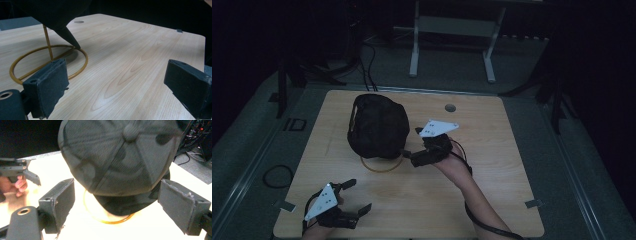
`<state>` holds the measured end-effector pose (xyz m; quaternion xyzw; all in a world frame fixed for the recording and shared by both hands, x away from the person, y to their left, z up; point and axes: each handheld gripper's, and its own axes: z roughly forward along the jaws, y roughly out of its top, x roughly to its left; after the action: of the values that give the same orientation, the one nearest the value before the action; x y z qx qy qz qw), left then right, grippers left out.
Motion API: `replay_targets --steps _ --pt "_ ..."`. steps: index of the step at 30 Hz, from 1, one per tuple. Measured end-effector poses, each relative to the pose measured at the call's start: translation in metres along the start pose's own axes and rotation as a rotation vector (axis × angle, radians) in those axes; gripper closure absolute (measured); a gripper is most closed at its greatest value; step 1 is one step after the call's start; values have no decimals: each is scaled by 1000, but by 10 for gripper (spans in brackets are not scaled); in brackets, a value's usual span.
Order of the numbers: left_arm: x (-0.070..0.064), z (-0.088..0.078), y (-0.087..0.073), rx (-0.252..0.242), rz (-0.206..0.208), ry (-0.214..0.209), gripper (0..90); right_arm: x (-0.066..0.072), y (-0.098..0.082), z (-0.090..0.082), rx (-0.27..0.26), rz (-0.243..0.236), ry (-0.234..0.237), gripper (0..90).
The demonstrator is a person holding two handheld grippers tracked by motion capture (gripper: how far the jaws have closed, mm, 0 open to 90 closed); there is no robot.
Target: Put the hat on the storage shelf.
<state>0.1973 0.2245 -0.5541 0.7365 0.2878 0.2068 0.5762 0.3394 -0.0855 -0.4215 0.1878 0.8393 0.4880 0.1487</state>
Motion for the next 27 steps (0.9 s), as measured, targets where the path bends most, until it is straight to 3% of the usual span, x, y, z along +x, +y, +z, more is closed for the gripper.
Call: replay_targets --steps 7,15,27 --pt "0 0 0 1 -2 -1 57 5 -25 -2 -18 46 32 144" --pt "1 0 -1 3 -3 2 57 4 -47 -5 -28 62 44 144" --pt "0 0 0 8 2 0 57 5 -96 3 59 63 40 144"
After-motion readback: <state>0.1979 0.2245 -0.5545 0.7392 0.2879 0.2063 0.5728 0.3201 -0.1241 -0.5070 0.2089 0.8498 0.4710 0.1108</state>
